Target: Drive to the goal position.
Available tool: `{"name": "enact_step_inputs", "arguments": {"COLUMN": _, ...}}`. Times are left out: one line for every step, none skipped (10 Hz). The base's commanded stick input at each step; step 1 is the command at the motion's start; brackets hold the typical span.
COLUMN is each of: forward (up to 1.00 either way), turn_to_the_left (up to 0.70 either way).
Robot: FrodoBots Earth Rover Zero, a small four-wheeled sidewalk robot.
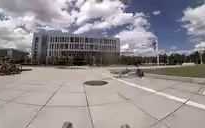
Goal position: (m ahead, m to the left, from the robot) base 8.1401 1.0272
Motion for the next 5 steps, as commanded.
{"name": "enact_step_inputs", "arguments": {"forward": 0.7, "turn_to_the_left": 0.0}}
{"name": "enact_step_inputs", "arguments": {"forward": 0.7, "turn_to_the_left": 0.0}}
{"name": "enact_step_inputs", "arguments": {"forward": 0.7, "turn_to_the_left": 0.0}}
{"name": "enact_step_inputs", "arguments": {"forward": 0.7, "turn_to_the_left": 0.0}}
{"name": "enact_step_inputs", "arguments": {"forward": 0.7, "turn_to_the_left": 0.0}}
